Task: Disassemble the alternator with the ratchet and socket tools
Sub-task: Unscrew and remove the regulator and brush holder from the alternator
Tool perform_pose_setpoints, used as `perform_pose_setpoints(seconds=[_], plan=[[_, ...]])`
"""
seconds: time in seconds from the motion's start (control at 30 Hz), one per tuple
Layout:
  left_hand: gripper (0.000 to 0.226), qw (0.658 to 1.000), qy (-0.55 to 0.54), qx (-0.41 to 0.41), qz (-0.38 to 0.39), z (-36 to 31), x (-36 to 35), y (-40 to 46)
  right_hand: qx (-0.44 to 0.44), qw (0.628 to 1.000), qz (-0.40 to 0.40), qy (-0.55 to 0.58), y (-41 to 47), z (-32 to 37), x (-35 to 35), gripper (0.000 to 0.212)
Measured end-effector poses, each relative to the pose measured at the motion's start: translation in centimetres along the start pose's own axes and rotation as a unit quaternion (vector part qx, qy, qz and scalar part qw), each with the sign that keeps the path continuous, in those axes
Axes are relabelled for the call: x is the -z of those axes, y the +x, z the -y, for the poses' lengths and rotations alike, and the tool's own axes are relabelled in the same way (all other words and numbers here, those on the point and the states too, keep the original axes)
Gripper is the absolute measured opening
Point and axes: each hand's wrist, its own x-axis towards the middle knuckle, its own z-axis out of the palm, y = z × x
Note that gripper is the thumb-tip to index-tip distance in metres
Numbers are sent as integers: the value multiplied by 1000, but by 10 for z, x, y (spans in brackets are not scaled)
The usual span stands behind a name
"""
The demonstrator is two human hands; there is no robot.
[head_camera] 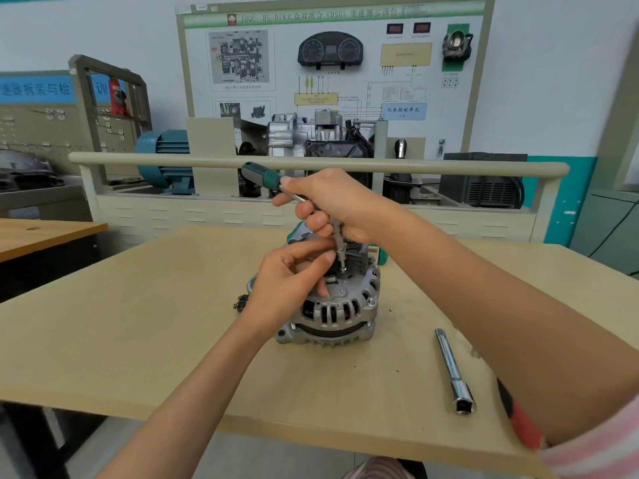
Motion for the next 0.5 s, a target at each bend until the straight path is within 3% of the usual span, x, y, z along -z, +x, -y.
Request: perform_pose_setpoints(seconds=[0.23,0.5], plan=[[23,1000,7,-8,5,2,1,0,2,998,-33,53,-3,-2,-5,27],[23,999,24,-34,23,1,0,0,6,980,-141,144,-5,-4,-5,25]])
